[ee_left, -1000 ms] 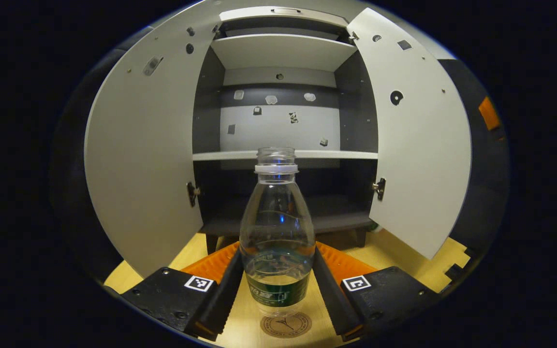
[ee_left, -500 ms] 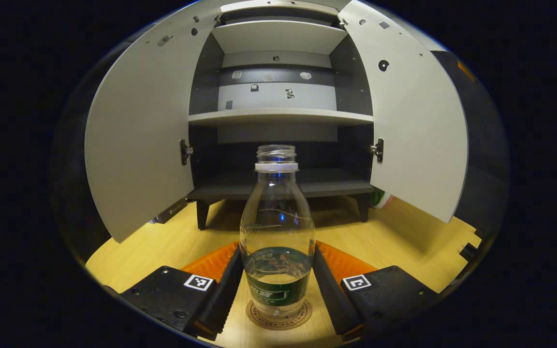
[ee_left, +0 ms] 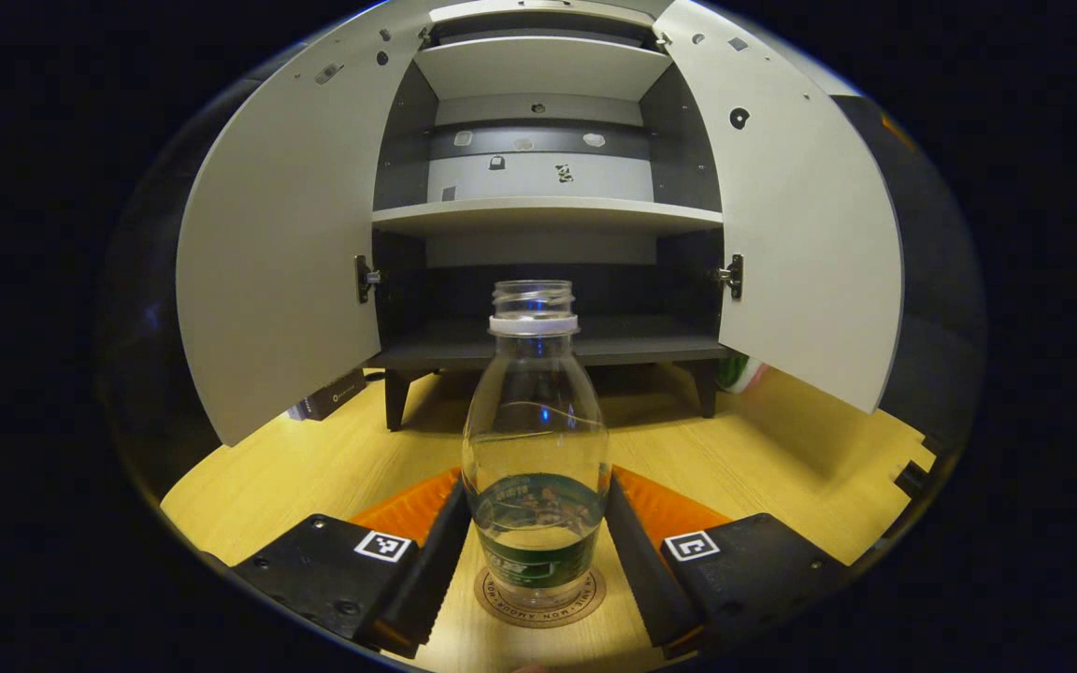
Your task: Grasp the bottle in the cabinet with the left hand and place it on the coaster, then close the right door with the right hand and the left door with the left hand.
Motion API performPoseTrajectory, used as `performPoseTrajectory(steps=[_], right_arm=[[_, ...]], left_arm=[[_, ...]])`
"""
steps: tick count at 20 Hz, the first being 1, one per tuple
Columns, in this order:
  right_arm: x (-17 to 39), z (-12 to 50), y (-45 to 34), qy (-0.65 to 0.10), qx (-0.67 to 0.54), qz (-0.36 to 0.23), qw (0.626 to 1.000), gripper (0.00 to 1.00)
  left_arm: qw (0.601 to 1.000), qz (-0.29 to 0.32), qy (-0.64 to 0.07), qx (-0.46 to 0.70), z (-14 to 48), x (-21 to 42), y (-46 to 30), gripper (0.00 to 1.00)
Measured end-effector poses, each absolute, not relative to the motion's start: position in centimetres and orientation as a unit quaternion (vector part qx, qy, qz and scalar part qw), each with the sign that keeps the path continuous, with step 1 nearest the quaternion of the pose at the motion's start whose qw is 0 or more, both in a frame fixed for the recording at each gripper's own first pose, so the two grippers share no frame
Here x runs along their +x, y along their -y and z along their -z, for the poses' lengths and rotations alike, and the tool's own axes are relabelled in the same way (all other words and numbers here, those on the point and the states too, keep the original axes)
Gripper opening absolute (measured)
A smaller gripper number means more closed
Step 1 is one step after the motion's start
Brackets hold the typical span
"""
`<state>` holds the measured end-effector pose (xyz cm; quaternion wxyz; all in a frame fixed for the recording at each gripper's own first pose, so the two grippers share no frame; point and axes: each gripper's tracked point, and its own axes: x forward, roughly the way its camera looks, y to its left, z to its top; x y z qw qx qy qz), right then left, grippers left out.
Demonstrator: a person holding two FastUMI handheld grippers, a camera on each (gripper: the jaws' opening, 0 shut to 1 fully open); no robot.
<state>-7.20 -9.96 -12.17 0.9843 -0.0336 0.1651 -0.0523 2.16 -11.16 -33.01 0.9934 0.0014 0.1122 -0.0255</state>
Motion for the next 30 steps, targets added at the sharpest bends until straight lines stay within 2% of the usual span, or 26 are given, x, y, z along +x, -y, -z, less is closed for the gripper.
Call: performPoseTrajectory(steps=[1,5,10,22,30], right_arm=[[-7.2,12.0,9.9,-0.164,-0.034,0.050,0.985,0.98],[-7.5,12.2,9.9,-0.164,-0.035,0.046,0.985,1.00],[-7.5,11.4,10.1,-0.151,-0.024,0.039,0.988,0.98],[-6.4,4.2,15.4,-0.068,0.003,0.033,0.997,1.00],[-2.0,-0.4,21.0,-0.038,0.015,0.027,0.999,1.00]], left_arm=[[0.993,0.029,-0.116,0.001,33.1,2.0,11.3,0.84],[0.994,0.021,-0.107,0.005,32.1,1.6,10.8,0.85],[0.995,0.013,-0.095,0.012,29.6,0.9,10.3,0.92],[1.000,-0.002,-0.018,0.002,13.7,-1.0,10.0,0.91],[0.999,-0.032,0.008,-0.005,4.9,-2.9,6.6,0.92]])
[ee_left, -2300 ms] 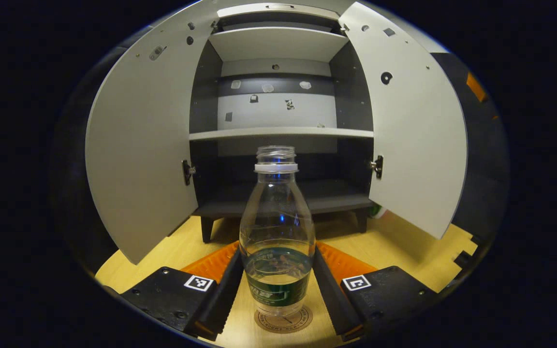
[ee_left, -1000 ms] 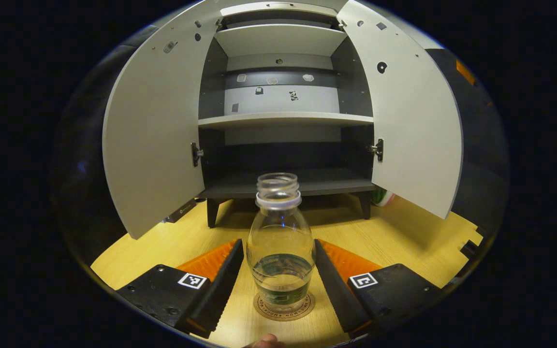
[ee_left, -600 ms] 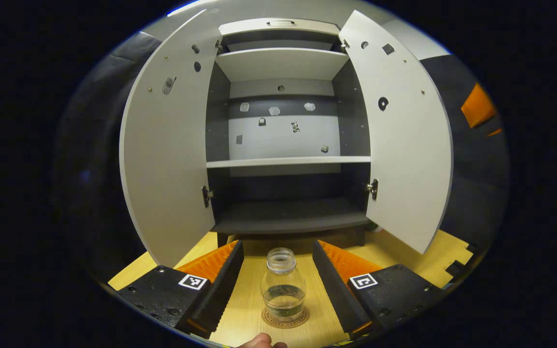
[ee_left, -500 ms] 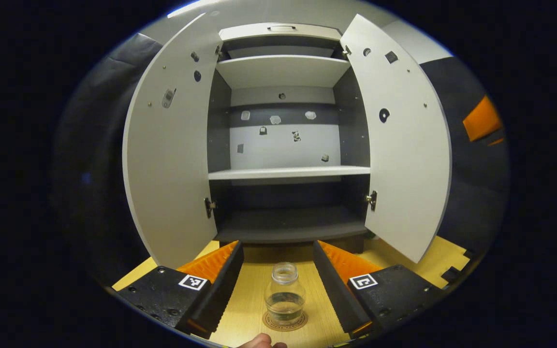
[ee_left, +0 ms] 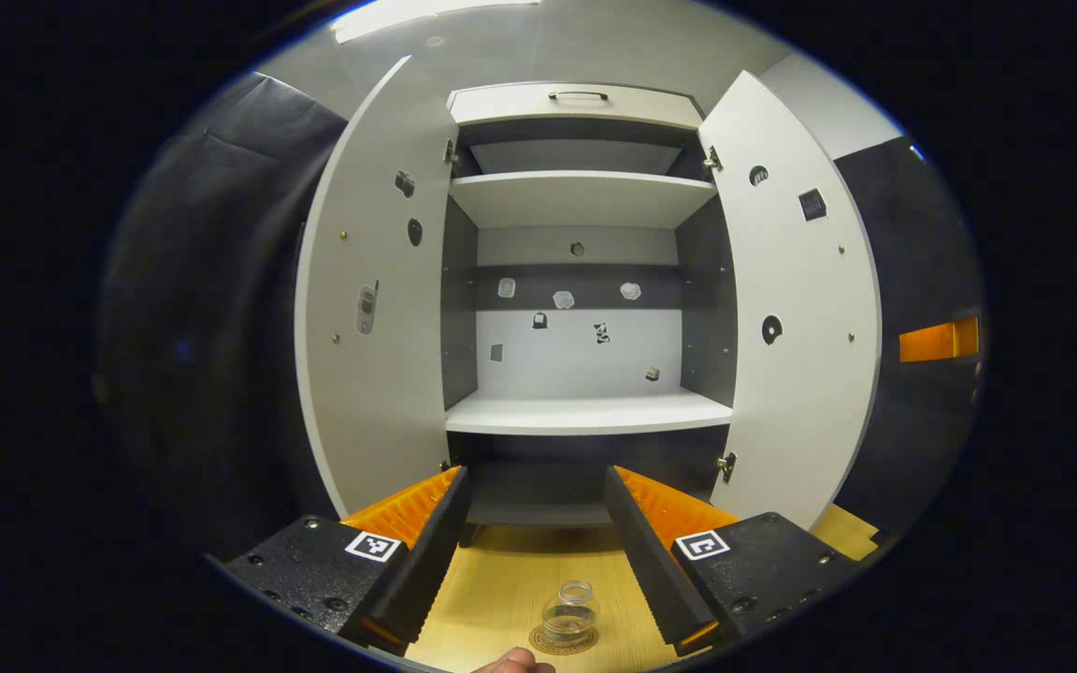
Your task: Grasp the bottle in the cabinet with the left hand and place it on the coaster, then close the right door with the right hand and the left door with the left hand.
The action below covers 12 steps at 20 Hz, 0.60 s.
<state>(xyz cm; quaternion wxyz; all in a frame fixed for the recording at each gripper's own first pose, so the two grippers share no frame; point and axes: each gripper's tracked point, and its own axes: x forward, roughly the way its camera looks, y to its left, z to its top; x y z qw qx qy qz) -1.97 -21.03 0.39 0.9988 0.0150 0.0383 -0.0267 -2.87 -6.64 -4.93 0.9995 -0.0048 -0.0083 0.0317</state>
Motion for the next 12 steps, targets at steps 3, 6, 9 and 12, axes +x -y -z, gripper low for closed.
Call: performPoseTrajectory(steps=[3,6,9,12], right_arm=[[-0.1,-1.1,21.8,-0.033,0.017,0.024,0.999,1.00],[1.4,-1.7,21.9,-0.030,0.023,0.017,0.999,1.00],[2.0,-1.7,22.2,-0.032,0.023,0.013,0.999,1.00],[2.4,-1.9,21.4,-0.031,0.023,0.000,0.999,0.98]], left_arm=[[0.999,-0.047,0.010,-0.005,3.8,-3.7,5.0,0.91],[0.998,-0.061,0.005,-0.006,3.4,-4.4,3.8,0.92],[0.997,-0.071,0.001,-0.001,3.2,-4.8,2.6,0.91],[0.997,-0.080,-0.001,0.000,3.2,-5.1,1.4,0.92]])
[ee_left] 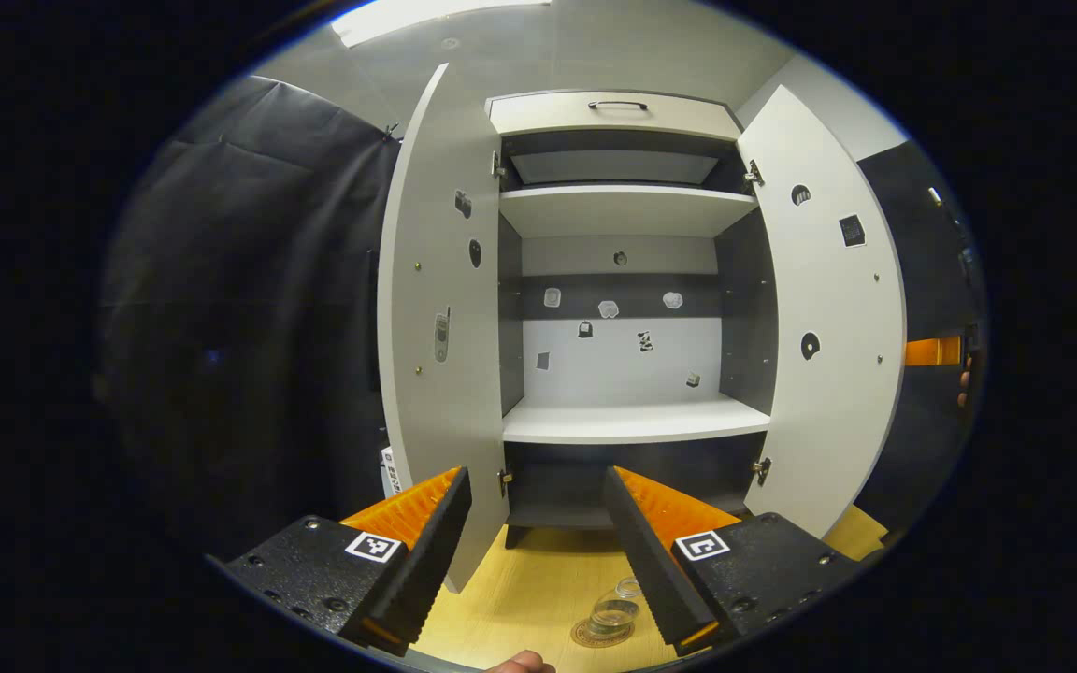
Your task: Grasp the bottle in the cabinet with the left hand and place it on the coaster, then close the right door with the right hand and the left door with the left hand.
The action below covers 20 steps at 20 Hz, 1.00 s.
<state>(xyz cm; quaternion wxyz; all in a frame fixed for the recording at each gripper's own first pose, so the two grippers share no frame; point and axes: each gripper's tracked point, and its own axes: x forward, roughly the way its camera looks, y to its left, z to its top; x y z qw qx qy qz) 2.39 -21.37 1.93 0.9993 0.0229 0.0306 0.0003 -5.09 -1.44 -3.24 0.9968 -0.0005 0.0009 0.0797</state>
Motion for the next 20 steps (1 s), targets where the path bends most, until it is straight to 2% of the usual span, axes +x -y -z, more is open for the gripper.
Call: performPoseTrajectory(steps=[3,9,20], right_arm=[[2.4,-1.9,19.7,-0.031,0.008,-0.014,0.999,1.00],[3.2,-1.9,14.5,-0.031,0.010,-0.061,0.998,0.97],[6.8,-1.6,7.3,-0.022,0.013,-0.099,0.995,0.98]], left_arm=[[0.996,-0.085,-0.001,-0.003,3.3,-5.3,0.4,0.92],[0.996,-0.092,-0.004,-0.009,3.6,-5.3,-1.9,0.92],[0.993,-0.117,-0.010,-0.024,4.0,-5.1,-6.7,0.91]])
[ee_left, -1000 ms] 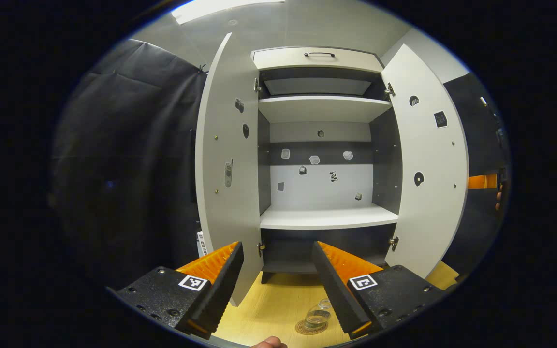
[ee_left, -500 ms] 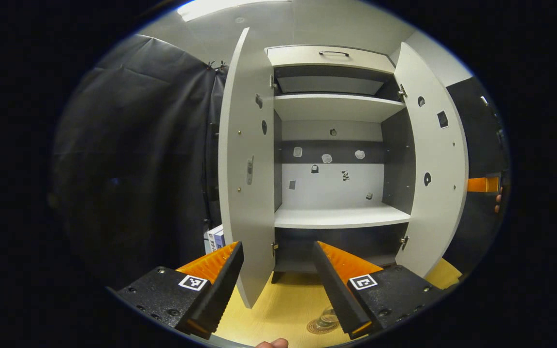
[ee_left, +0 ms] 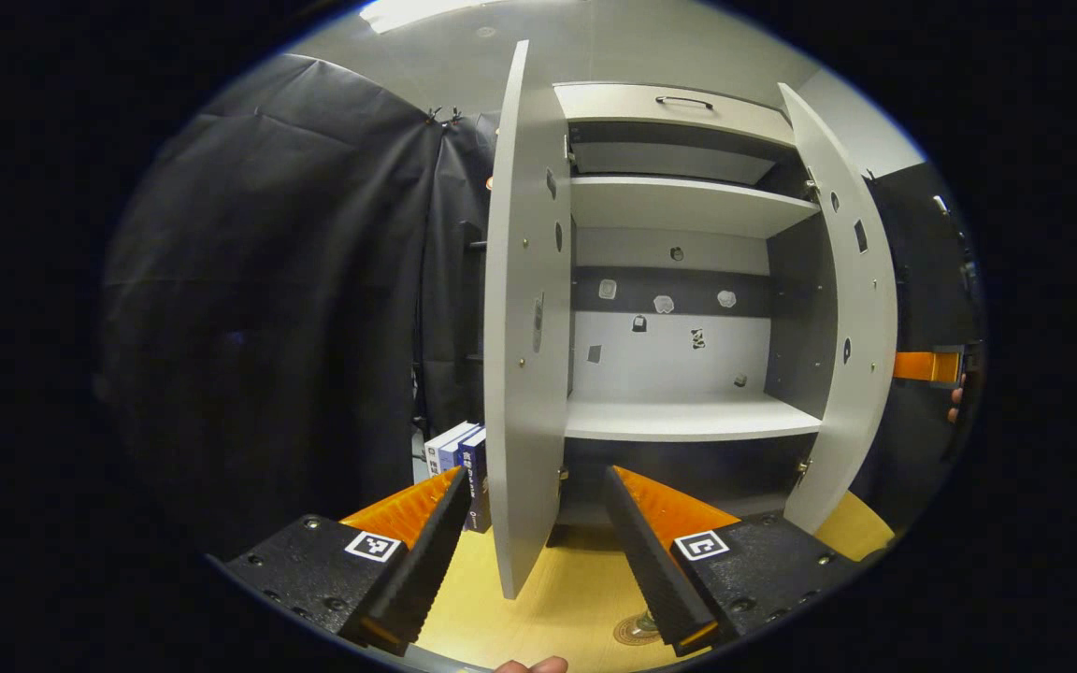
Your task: Grasp the bottle in the cabinet with the left hand and place it on the coaster, then close the right door with the right hand and the left door with the left hand.
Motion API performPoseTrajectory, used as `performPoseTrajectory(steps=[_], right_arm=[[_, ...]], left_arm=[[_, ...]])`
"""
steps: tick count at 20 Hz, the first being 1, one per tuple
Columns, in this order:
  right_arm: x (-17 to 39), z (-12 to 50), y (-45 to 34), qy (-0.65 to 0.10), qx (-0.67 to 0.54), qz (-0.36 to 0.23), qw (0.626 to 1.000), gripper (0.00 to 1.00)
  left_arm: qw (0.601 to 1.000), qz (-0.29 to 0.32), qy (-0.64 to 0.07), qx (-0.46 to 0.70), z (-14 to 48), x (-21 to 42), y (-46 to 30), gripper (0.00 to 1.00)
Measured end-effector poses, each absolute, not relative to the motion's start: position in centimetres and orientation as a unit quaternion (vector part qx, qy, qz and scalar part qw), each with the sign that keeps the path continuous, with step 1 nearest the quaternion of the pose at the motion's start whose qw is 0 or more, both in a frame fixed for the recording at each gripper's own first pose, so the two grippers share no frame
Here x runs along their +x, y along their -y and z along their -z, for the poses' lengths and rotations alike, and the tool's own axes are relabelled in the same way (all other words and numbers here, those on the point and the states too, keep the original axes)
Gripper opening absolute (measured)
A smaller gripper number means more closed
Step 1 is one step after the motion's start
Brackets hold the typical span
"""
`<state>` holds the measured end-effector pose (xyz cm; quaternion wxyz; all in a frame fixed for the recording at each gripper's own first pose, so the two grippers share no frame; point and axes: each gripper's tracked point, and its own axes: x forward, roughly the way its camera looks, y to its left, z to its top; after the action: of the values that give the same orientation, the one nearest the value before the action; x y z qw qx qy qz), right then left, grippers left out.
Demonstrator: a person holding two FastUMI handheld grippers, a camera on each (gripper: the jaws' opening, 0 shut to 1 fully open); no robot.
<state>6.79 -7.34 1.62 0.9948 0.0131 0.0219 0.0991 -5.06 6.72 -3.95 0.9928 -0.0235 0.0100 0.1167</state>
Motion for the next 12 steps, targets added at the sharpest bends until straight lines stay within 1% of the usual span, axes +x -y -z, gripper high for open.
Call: performPoseTrajectory(steps=[4,5,6,7,12], right_arm=[[9.9,-1.7,3.5,-0.017,0.003,-0.106,0.994,1.00],[10.8,-1.7,2.4,-0.016,0.002,-0.108,0.994,0.97],[11.7,-1.6,1.4,-0.015,0.000,-0.109,0.994,0.99],[12.6,-1.8,0.8,-0.010,-0.002,-0.108,0.994,1.00],[15.2,-1.9,-1.6,0.005,-0.004,-0.103,0.995,1.00]], left_arm=[[0.992,-0.120,-0.007,-0.025,3.7,-5.0,-7.9,0.91],[0.992,-0.122,-0.006,-0.026,3.5,-5.1,-8.3,0.91],[0.992,-0.123,-0.005,-0.028,3.4,-5.2,-8.7,0.91],[0.992,-0.124,-0.007,-0.031,3.5,-5.1,-9.0,0.91],[0.991,-0.127,-0.009,-0.035,3.4,-4.6,-10.4,0.91]])
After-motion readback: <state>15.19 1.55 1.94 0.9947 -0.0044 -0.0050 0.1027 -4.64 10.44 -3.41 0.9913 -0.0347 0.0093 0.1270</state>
